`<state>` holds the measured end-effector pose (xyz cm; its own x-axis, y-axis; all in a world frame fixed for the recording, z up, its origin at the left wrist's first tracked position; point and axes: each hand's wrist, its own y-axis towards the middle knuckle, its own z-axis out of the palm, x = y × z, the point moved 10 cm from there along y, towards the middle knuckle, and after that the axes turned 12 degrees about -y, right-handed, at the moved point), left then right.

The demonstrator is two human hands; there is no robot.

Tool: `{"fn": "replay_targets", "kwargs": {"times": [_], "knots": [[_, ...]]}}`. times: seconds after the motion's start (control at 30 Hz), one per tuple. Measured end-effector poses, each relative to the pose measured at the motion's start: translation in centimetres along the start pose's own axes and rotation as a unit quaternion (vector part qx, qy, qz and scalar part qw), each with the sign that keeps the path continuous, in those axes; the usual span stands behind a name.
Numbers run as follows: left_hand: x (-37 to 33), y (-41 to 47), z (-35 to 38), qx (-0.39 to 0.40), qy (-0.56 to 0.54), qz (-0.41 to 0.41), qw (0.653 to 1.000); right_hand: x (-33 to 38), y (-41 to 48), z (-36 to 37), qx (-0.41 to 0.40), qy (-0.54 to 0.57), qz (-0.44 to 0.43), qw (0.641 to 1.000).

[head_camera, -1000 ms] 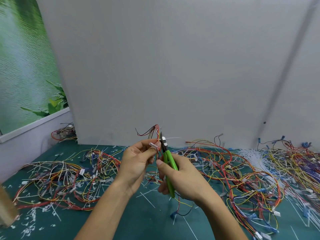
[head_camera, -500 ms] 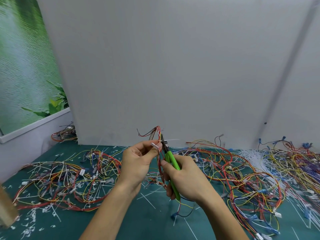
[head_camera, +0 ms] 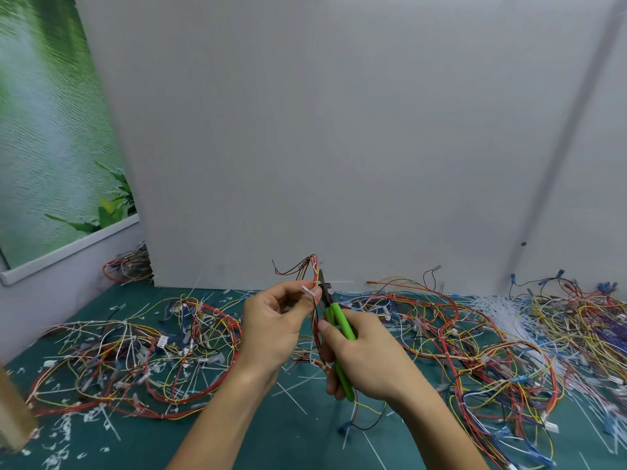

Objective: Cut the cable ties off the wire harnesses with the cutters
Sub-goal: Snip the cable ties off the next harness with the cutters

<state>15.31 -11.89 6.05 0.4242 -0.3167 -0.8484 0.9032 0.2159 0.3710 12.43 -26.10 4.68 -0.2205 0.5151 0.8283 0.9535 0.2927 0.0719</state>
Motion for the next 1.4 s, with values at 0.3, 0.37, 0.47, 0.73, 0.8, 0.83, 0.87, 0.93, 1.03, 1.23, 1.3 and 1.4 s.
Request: {"fn": "replay_targets", "kwargs": {"times": [0.3,0.37,0.47,0.73,0.8,0.83,0.87,0.93,1.03,1.23,1.3,1.4], "knots": [[-0.1,-0.1,0.1,0.008,0.011,0.004,1.000,0.0,0.0,0.2,0.005,0.024,0.008,1.000],[0.1,-0.1,-0.1,0.008,0.019,-0.002,1.000,-0.1,0.0,0.3,0.012,0.014,0.012,1.000],[0.4,-0.1,-0.1,0.008,0.035,-0.008,0.999,-0.3,0.0,0.2,0.015,0.001,0.014,1.000],[0.0,0.0,0.0,0.008,0.035,0.009,0.999,-0.5,0.2,-0.8,-0.024,-0.029,0.002,0.999],[0.1,0.0,-0.1,0.005,0.041,0.010,0.999,-0.4,0.2,-0.8,-0.020,-0.016,0.002,1.000],[0.2,0.0,-0.2,0.002,0.042,0.008,0.999,-0.3,0.2,-0.7,-0.016,-0.004,0.002,1.000],[0.2,0.0,-0.2,0.001,0.042,0.006,0.999,-0.2,0.1,-0.6,-0.012,0.006,0.002,1.000],[0.2,0.0,-0.1,-0.001,0.039,0.007,0.999,0.0,0.1,-0.4,-0.004,0.012,-0.002,1.000],[-0.1,0.0,-0.1,0.000,0.034,0.012,0.999,0.1,0.1,-0.3,0.003,0.006,-0.008,1.000],[0.1,0.0,0.0,0.011,0.038,0.004,0.999,-0.1,0.0,0.2,0.020,-0.001,0.005,1.000],[0.1,0.1,0.0,0.013,0.040,0.005,0.999,-0.1,0.1,0.3,0.018,-0.009,0.005,1.000],[0.1,0.1,0.0,0.011,0.039,0.011,0.999,-0.3,0.2,0.1,0.002,-0.014,0.007,1.000]]}}
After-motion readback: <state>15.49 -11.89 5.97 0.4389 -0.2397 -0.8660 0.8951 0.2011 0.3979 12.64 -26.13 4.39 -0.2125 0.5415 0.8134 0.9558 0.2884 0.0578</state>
